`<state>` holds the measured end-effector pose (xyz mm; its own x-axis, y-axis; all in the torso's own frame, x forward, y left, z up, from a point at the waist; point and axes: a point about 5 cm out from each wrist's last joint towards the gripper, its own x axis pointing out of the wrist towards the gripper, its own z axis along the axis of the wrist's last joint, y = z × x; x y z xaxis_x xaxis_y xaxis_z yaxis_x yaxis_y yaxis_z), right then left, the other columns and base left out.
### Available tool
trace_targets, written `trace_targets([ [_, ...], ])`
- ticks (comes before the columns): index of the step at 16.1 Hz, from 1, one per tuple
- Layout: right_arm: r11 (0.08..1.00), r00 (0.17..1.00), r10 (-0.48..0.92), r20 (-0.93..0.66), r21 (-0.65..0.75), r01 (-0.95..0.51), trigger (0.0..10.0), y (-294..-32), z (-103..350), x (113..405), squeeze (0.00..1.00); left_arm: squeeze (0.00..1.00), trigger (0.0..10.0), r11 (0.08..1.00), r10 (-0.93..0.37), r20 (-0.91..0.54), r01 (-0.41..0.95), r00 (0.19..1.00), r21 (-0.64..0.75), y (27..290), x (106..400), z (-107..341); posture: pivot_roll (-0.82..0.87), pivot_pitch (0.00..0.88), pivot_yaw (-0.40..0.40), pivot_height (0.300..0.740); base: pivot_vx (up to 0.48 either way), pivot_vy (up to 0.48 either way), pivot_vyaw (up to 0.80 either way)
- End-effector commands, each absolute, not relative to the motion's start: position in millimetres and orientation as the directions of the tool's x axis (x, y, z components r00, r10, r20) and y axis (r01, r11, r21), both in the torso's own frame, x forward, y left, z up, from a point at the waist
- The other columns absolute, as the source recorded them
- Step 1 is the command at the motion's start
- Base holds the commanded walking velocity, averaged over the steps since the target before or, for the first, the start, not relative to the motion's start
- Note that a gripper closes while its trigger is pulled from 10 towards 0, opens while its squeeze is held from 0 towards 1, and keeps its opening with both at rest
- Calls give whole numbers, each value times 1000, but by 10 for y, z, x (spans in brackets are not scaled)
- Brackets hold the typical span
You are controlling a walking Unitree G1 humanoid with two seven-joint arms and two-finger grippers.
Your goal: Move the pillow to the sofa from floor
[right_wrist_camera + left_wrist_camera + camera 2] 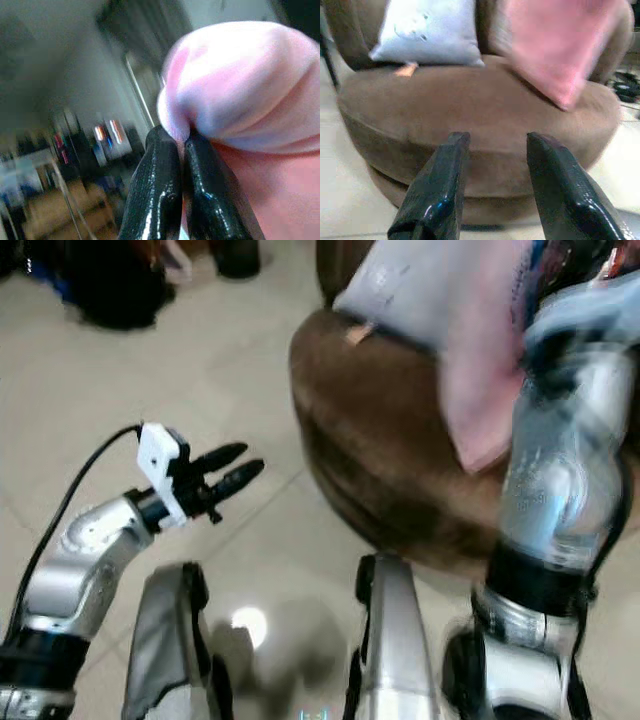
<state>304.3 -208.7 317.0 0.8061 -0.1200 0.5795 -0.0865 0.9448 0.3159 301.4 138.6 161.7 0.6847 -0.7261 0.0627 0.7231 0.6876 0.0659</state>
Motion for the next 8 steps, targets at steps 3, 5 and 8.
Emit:
trace_targets([
  [3, 952, 941, -26, 336, 294, -79, 10000, -1824, 2449, 3107, 0, 0, 10000, 777, -628, 27, 625, 778, 74, 1377, 3094, 1595, -12, 42, -8, 496, 0, 0, 0],
  [5, 954, 958, -36, 285, 296, -53, 10000, -1802, 2335, 3101, 0, 0, 10000, 806, -590, 16, 588, 807, 61, 1359, 3128, 1575, -26, 38, -10, 511, 0, 0, 0],
  [8, 963, 962, -40, 272, 267, -35, 10000, -1810, 2305, 3076, 0, 0, 10000, 860, -507, -11, 507, 862, 59, 1302, 3184, 1527, -42, 32, -24, 541, 0, 0, 0],
])
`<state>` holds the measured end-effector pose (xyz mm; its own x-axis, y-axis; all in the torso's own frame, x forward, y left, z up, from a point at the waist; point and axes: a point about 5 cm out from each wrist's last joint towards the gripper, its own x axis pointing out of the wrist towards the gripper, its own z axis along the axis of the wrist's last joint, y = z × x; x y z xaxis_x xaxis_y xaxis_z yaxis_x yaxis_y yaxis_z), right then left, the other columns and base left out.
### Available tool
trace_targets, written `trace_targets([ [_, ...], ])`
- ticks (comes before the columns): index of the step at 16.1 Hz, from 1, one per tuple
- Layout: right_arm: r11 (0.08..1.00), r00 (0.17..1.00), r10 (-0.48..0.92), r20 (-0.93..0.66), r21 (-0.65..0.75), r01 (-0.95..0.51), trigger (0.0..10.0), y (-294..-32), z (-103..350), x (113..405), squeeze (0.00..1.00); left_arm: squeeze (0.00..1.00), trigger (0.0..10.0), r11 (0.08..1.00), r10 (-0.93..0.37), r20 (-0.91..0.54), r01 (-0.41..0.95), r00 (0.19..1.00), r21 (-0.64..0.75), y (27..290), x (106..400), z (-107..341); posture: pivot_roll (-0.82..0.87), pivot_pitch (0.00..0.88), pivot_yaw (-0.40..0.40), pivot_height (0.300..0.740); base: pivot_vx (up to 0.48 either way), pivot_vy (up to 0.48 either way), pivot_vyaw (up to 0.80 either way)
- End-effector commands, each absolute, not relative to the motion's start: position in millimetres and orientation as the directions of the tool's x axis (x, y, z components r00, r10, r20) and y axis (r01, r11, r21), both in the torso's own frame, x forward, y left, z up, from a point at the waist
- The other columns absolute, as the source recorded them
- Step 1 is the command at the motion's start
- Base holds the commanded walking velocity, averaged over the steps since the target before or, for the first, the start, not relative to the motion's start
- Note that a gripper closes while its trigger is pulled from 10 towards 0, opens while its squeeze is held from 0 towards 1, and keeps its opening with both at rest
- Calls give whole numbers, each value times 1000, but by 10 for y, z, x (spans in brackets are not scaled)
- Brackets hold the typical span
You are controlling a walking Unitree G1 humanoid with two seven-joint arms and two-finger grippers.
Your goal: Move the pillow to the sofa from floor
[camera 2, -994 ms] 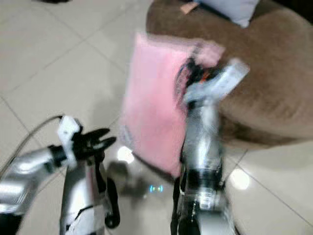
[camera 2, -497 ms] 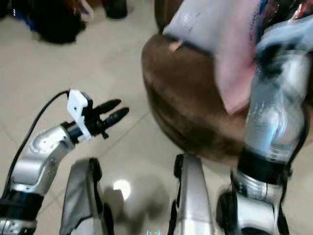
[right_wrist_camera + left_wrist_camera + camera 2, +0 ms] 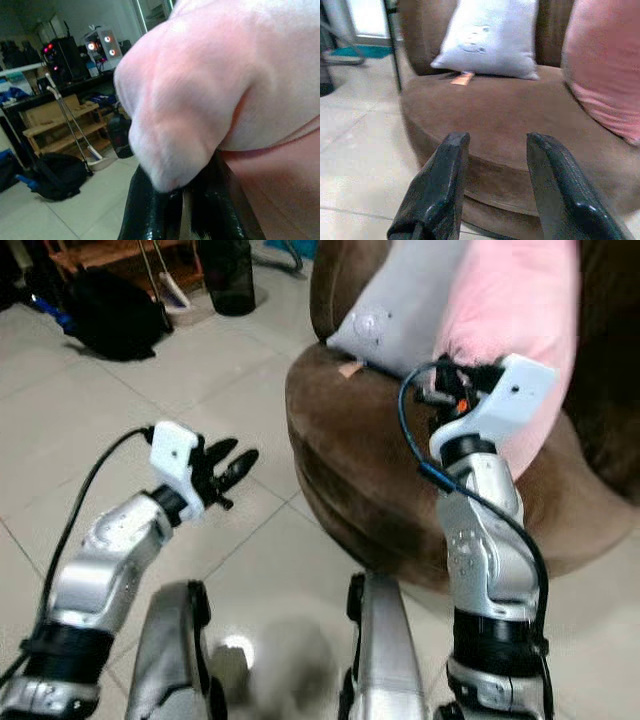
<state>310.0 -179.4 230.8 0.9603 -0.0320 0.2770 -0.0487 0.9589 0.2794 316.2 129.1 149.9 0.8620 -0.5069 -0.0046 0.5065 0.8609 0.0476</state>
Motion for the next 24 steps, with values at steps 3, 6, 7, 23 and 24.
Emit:
trace_targets([
  [3, 972, 967, -61, 248, 236, 0, 10000, -1864, 2264, 3078, 0, 0, 10000, 867, -464, -40, 463, 885, 184, 1237, 3194, 1467, -48, 36, -40, 571, 0, 0, 0],
  [6, 969, 967, -101, 235, 243, 42, 10000, -1925, 2168, 3030, 0, 0, 10000, 835, -536, 41, 523, 843, 170, 1084, 3129, 1589, -39, 41, -42, 601, 0, 0, 0],
  [7, 965, 964, -133, 231, 253, 72, 10000, -1951, 2103, 2990, 0, 0, 10000, 813, -570, 33, 558, 821, 167, 1064, 3093, 1576, -47, 42, -26, 611, 0, 0, 0],
  [23, 933, 949, -262, 176, 298, 203, 10000, -1852, 1813, 2491, 0, 0, 10000, 774, -617, 7, 605, 787, 187, 940, 3113, 1505, -87, 30, 80, 740, 0, 0, 0],
  [24, 944, 958, -225, 177, 285, 168, 10000, -1813, 1816, 2510, 0, 0, 10000, 768, -627, 12, 615, 779, 180, 948, 3112, 1516, -84, 26, 81, 740, 270, 0, 0],
])
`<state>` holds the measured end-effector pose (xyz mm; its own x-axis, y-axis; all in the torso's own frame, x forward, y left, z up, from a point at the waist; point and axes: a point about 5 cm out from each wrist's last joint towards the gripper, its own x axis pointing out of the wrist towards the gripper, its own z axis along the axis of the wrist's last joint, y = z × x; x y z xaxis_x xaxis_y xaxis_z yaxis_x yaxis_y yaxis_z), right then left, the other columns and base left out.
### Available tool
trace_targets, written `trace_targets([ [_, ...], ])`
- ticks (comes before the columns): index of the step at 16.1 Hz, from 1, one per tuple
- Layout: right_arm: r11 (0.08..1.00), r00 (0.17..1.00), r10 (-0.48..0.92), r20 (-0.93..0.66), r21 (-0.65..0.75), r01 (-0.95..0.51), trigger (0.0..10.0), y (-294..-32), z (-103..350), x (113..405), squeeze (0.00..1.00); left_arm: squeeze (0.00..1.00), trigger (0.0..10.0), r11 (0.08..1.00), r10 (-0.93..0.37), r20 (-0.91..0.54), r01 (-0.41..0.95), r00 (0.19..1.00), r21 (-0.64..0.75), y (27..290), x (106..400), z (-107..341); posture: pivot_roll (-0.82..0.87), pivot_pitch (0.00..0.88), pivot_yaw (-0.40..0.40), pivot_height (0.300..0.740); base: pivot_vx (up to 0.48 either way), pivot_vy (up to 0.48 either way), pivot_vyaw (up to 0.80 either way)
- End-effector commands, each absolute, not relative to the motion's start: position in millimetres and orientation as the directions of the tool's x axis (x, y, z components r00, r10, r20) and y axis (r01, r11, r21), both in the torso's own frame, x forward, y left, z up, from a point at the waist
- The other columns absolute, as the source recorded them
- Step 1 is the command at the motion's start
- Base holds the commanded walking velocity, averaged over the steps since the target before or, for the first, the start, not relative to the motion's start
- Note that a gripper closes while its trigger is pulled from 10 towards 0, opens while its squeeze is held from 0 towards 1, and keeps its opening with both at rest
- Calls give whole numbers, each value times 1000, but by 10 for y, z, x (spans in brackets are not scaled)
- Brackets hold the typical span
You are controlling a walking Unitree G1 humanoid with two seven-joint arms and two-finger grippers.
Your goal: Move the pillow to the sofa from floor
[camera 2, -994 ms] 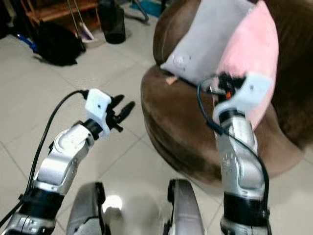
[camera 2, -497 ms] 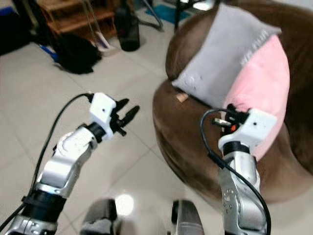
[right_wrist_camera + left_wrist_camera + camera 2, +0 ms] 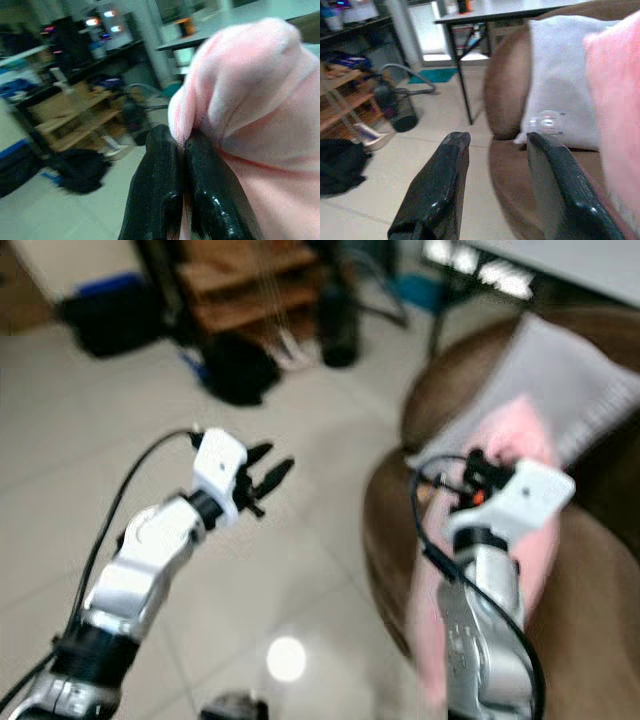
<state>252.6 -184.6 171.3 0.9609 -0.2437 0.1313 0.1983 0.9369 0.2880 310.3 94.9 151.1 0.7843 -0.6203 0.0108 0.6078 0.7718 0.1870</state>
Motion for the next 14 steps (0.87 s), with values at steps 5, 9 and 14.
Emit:
trace_targets([
  [5, 943, 964, -210, 162, 292, 157, 10000, -1825, 1805, 2571, 0, 0, 10000, 758, -637, 10, 623, 771, 193, 951, 3111, 1513, -68, 12, 77, 740, 323, 0, -405],
  [9, 941, 962, -225, 157, 292, 172, 10000, -1878, 1787, 2573, 0, 0, 10000, 750, -644, 5, 630, 765, 201, 956, 3111, 1504, -61, 12, 75, 740, 325, 0, -800],
  [14, 937, 959, -247, 141, 287, 199, 10000, -1949, 1754, 2563, 0, 0, 10000, 727, -669, -17, 659, 744, 192, 915, 3087, 1465, -66, 19, 79, 740, 246, 0, -720],
])
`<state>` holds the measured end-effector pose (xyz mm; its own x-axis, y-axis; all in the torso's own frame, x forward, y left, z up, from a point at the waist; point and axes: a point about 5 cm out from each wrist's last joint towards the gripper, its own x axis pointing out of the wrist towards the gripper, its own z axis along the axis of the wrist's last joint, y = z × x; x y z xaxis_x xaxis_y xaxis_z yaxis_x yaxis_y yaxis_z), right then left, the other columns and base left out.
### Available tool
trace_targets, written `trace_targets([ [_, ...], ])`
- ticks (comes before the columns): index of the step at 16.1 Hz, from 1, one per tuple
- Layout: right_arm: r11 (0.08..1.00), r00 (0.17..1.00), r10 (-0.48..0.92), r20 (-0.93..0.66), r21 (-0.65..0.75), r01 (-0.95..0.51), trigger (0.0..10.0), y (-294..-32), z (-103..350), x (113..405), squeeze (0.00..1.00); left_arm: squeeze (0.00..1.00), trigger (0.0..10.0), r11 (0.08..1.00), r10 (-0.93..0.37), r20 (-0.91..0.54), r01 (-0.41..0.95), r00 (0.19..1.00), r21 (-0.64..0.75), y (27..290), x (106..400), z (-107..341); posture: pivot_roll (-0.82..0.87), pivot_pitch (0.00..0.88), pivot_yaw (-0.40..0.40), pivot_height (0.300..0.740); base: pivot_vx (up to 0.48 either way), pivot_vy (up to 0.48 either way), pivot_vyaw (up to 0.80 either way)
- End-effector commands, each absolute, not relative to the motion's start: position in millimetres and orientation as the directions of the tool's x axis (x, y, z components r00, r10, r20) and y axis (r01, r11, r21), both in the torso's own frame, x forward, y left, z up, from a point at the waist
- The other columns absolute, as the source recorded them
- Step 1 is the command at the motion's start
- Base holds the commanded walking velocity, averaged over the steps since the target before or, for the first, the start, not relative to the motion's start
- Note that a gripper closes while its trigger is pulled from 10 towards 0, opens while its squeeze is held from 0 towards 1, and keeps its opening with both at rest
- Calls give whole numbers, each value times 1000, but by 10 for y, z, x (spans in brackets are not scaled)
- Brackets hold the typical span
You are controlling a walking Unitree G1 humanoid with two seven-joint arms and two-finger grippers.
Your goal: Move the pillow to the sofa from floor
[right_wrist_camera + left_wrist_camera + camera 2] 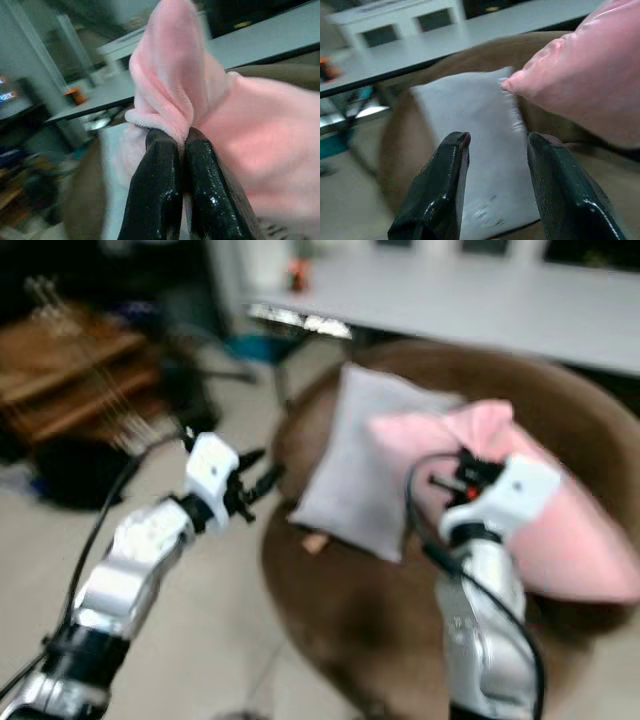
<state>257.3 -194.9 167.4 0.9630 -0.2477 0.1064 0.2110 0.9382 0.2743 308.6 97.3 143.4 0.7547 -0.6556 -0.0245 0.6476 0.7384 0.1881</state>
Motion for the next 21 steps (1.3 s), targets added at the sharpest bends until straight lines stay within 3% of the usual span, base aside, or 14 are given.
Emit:
trace_targets([
  [1, 946, 972, -216, 92, 265, 185, 10000, -1924, 1664, 2602, 0, 0, 10000, 692, -699, -51, 693, 713, 204, 910, 3043, 1420, -64, 27, 78, 740, 0, 0, 0],
  [4, 960, 986, -157, 52, 244, 140, 10000, -1909, 1547, 2717, 0, 0, 10000, 644, -738, -71, 731, 671, 226, 962, 2981, 1403, -49, 44, 72, 740, 0, 0, 0],
  [7, 967, 980, -149, 129, 227, 117, 10000, -2026, 1815, 2872, 0, 0, 10000, 644, -736, -69, 728, 673, 233, 1011, 2978, 1435, -36, 58, 58, 740, 0, 0, 0],
  [10, 986, 988, -126, 90, 119, 115, 10000, -2084, 1797, 3021, 0, 0, 10000, 578, -790, -92, 787, 606, 218, 999, 2866, 1409, -29, 71, 44, 740, 0, 0, 0],
  [12, 986, 987, -155, 30, 58, 153, 10000, -2117, 1675, 3164, 0, 0, 10000, 535, -816, -130, 821, 563, 199, 1013, 2791, 1360, -22, 78, 32, 740, 0, 0, 0],
  [16, 965, 961, -254, -110, -90, 245, 10000, -2213, 1332, 3502, 0, 0, 10000, 539, -812, -140, 820, 566, 190, 1041, 2754, 1357, 7, 97, 23, 740, 0, 0, 0],
  [21, 905, 911, -401, -94, -195, 378, 10000, -2533, 1382, 3658, 0, 0, 10000, 551, -805, -141, 814, 576, 181, 1076, 2718, 1381, 25, 104, 5, 740, 0, 0, 0],
])
